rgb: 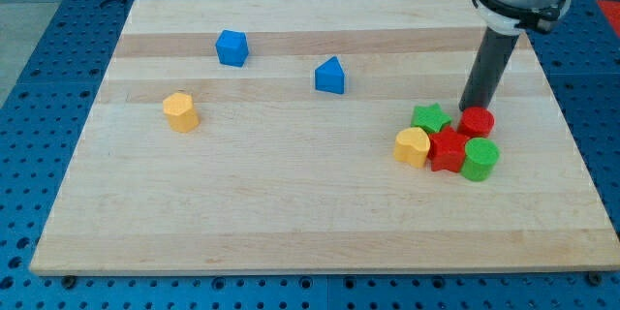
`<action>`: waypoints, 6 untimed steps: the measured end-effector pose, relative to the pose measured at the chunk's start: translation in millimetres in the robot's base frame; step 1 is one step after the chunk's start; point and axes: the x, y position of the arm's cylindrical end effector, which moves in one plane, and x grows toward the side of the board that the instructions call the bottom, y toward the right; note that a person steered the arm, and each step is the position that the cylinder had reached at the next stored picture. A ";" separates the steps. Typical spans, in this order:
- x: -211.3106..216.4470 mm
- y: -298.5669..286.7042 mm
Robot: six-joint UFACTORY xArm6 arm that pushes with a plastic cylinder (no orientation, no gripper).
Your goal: Move your arm towards center
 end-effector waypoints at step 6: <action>-19.7 -120.6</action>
